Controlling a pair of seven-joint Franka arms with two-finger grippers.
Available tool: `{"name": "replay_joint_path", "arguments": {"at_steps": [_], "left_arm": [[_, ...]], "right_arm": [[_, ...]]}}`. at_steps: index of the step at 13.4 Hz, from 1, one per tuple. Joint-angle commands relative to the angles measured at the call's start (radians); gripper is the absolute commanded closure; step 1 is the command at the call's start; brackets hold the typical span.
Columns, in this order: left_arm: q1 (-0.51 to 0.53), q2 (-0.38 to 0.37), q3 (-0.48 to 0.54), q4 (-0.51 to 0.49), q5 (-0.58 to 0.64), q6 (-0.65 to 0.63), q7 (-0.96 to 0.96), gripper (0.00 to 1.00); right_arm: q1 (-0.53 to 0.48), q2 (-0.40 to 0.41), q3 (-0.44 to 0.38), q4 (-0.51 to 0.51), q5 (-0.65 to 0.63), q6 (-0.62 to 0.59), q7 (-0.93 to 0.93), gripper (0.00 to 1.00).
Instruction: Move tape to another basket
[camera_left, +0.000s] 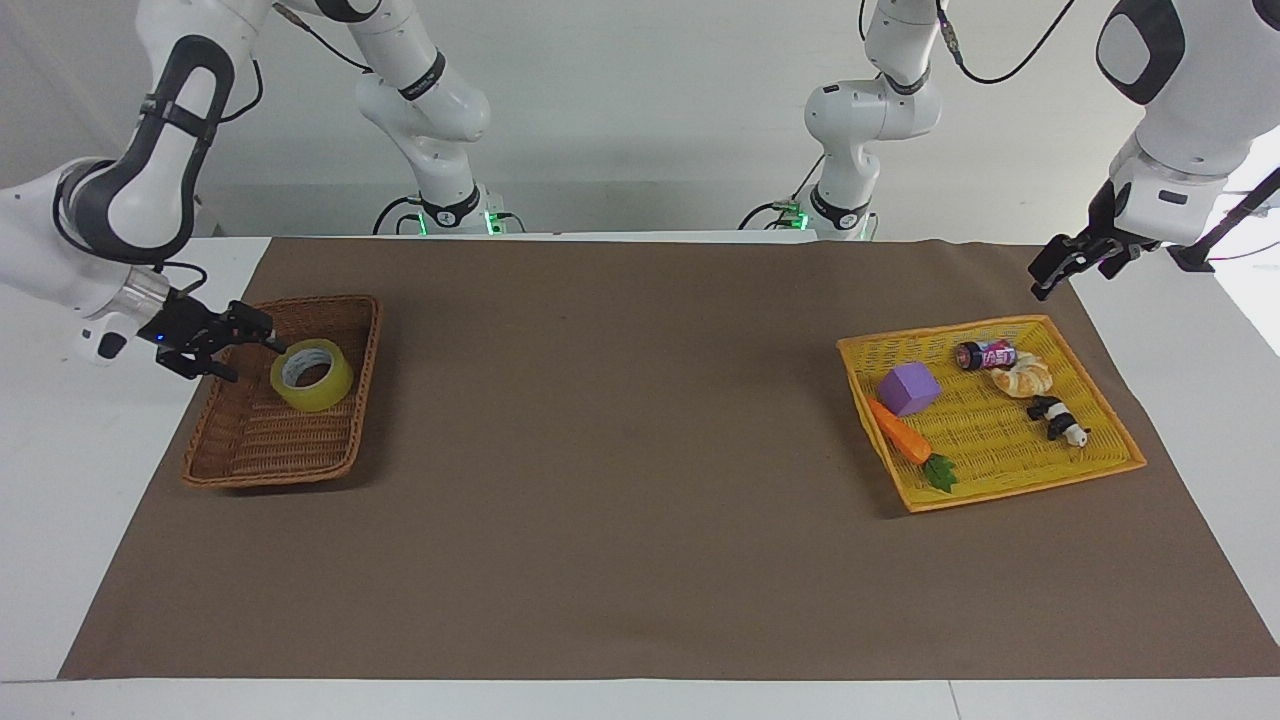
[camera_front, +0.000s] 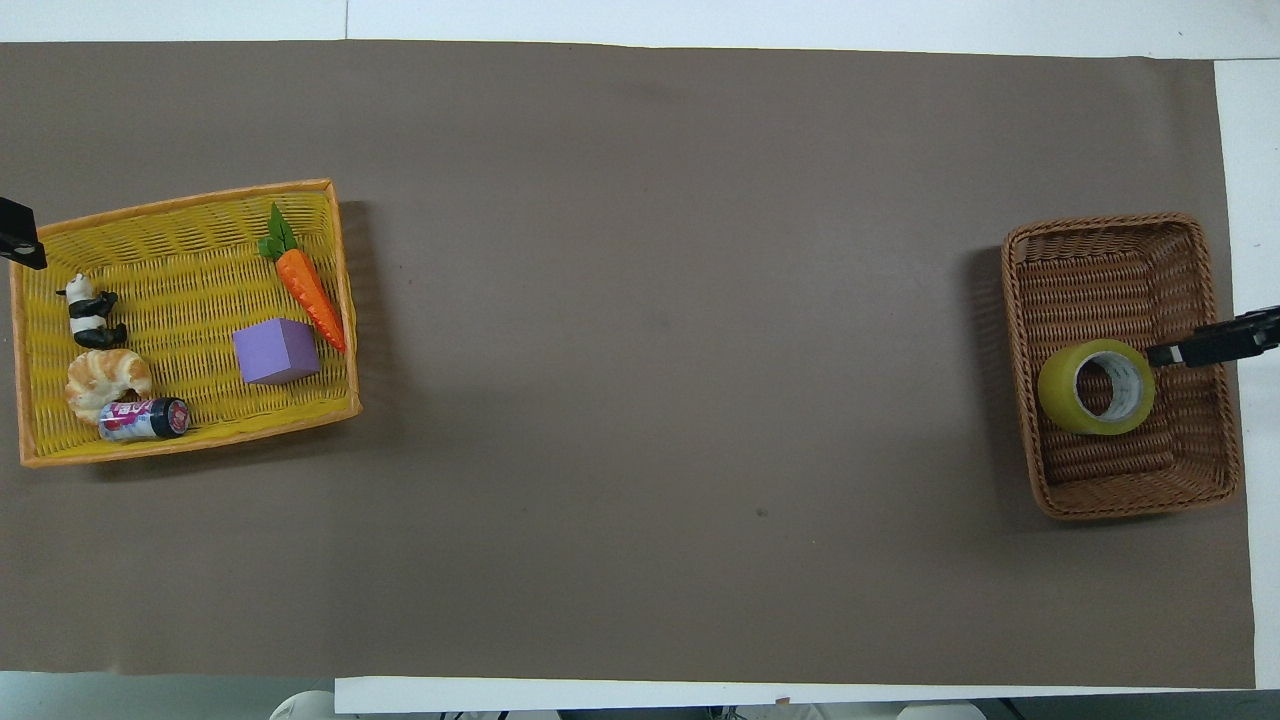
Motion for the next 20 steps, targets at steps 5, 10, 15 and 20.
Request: {"name": "replay_joint_path", "arguments": {"at_steps": [5, 10, 15, 20], "left_arm": [[0.028, -0.005, -0.009, 0.031, -0.131, -0.022, 0.098, 0.0], [0.028, -0.005, -0.018, 0.042, -0.131, -0.036, 0.152, 0.0], [0.017, -0.028, -0.017, -0.019, -0.13, -0.035, 0.146, 0.0], [0.021, -0.028, -0.009, -0.019, -0.128, -0.036, 0.145, 0.0]], "right_arm": [[0.199, -0.168, 0.006, 0.168, -0.244, -0.274, 0.539, 0.0], [0.26, -0.082, 0.001, 0.364, -0.27, -0.415, 0.552, 0.0], [0.259, -0.076, -0.003, 0.384, -0.264, -0.442, 0.553, 0.0], [0.243, -0.079, -0.003, 0.384, -0.27, -0.428, 0.56, 0.0]]}}
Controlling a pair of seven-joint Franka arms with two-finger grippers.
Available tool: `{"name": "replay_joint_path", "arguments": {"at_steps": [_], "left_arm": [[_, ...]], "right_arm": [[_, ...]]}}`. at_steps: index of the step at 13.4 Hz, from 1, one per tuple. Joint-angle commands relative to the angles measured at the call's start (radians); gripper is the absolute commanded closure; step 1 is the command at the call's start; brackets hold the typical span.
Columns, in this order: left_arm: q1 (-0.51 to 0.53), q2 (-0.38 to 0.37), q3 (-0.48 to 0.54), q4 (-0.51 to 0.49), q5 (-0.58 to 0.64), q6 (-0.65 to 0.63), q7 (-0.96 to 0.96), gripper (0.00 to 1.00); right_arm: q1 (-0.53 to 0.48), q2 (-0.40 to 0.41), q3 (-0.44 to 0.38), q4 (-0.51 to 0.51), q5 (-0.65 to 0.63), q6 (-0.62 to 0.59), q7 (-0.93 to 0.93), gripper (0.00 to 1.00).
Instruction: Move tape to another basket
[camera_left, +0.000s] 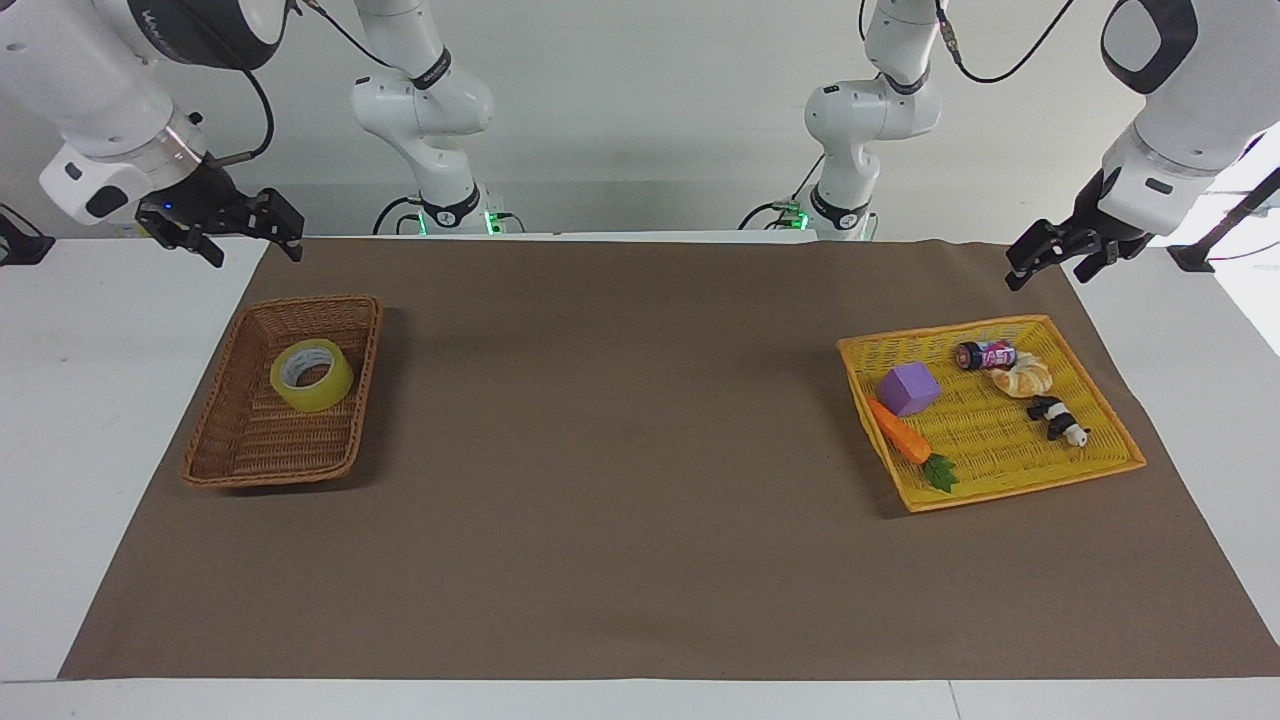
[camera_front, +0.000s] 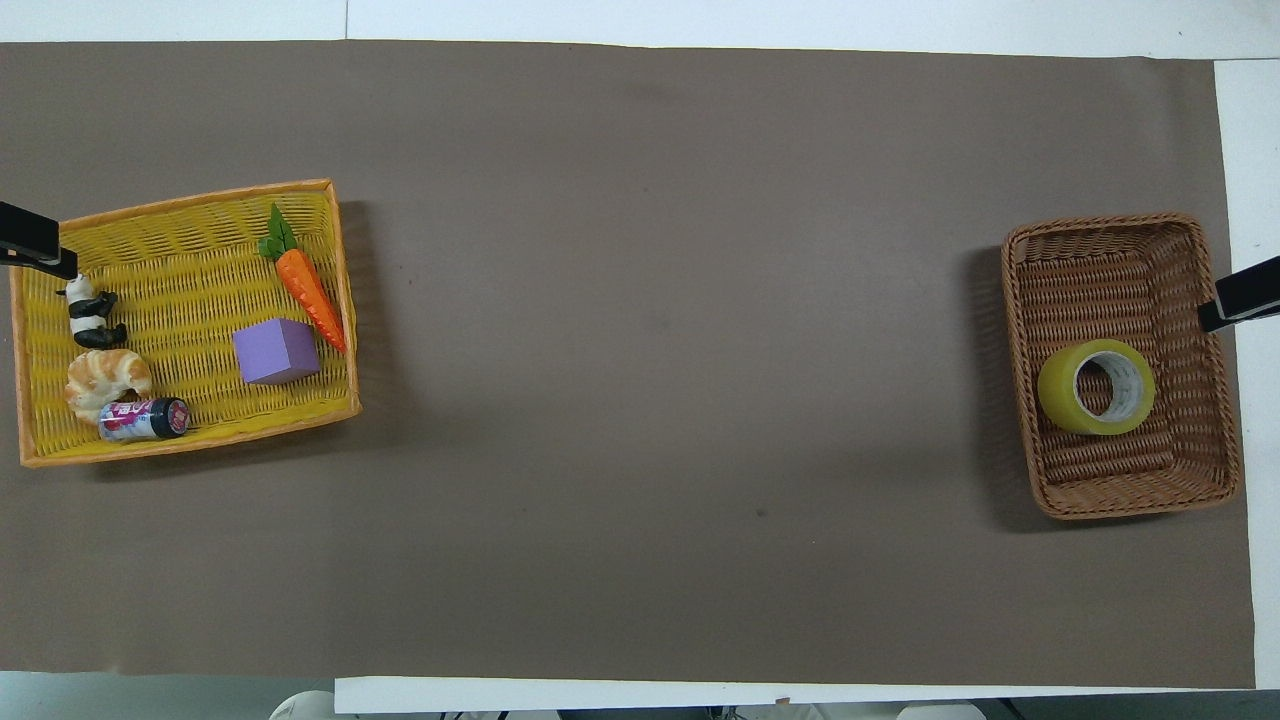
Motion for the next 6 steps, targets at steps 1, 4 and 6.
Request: {"name": "replay_joint_path", "arguments": {"at_steps": [1, 4, 6], "left_arm": [[0.005, -0.023, -0.002, -0.022, -0.006, -0.012, 0.01, 0.0], [0.009, -0.023, -0.002, -0.022, -0.006, -0.012, 0.01, 0.0], [0.009, -0.023, -0.002, -0.022, -0.006, -0.012, 0.009, 0.0]], "right_arm": [[-0.01, 0.01, 0.007, 0.019, -0.02, -0.01, 0.019, 0.0], [-0.026, 0.009, 0.013, 0.019, -0.02, -0.01, 0.019, 0.0], [-0.029, 0.01, 0.015, 0.02, -0.025, -0.01, 0.018, 0.0]]}}
